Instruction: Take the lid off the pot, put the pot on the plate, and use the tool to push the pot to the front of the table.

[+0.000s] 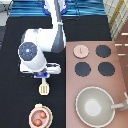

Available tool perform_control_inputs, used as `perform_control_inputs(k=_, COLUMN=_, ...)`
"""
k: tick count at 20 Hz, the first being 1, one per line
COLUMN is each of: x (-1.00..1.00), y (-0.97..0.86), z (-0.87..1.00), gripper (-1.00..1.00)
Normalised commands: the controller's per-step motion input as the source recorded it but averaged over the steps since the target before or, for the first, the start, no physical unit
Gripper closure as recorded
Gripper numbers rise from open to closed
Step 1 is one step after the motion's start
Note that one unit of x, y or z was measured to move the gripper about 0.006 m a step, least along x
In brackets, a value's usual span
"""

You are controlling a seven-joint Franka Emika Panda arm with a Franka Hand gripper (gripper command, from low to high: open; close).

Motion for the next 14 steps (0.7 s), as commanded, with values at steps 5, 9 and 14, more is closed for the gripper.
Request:
perform_control_inputs(k=5, x=-1.0, y=-0.29, z=-0.61, gripper=1.0)
perform_control_inputs(k=9, x=-1.0, y=-0.18, z=-0.46, gripper=1.0)
perform_control_inputs(k=14, x=-1.0, y=-0.01, z=-0.1, gripper=-1.0)
